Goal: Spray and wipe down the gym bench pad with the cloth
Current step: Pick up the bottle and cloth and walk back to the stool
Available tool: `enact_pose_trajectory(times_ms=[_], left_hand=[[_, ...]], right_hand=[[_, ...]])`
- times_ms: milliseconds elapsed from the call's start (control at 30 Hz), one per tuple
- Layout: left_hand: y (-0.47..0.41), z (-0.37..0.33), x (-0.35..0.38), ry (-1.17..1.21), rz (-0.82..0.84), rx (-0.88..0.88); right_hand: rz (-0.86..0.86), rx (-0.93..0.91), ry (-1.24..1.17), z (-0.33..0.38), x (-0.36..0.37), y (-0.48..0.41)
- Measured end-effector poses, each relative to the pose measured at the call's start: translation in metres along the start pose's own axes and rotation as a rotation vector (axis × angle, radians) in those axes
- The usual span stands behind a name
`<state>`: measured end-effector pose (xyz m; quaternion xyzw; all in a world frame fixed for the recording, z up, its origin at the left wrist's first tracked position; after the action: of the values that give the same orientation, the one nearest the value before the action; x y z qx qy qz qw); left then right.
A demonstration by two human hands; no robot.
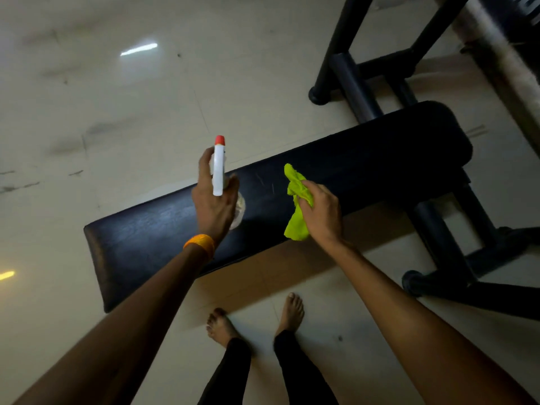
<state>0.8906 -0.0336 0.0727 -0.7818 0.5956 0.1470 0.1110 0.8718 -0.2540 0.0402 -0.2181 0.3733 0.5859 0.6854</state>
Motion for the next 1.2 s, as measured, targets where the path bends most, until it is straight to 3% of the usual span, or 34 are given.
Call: enact_pose_trajectory(times_ms=[367,600,833,1200], left_hand=[[0.057,-0.246,0.013,0.086,0.162,0.336],[0.095,-0.327,0.014,0.194,0.228,0.354],[0.114,-0.363,-0.005,0.323,0.349,0.397],[0.141,-0.370,-0.062,0.408,0.639,0.486]], right_hand=[[-0.293,0.163,-0.156,0.045,-0.227,0.068],[-0.436,0.238,-0.216,0.063,-0.312,0.113],[-0.596,0.317,-0.190,0.097,-0.342,0.161],[-0.809,0.473,-0.187,0.158,-0.311,0.268]])
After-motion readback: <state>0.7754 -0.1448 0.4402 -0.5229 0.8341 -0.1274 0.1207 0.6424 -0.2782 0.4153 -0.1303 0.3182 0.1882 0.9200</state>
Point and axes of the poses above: each hand's wrist, its own y-axis away from the middle knuckle, its own x-axis out of the palm, z = x × y, the point moved 2 cm from there along -y, towards the middle knuckle, and after that the axes turned 3 degrees about x, right-handed, at the moved point
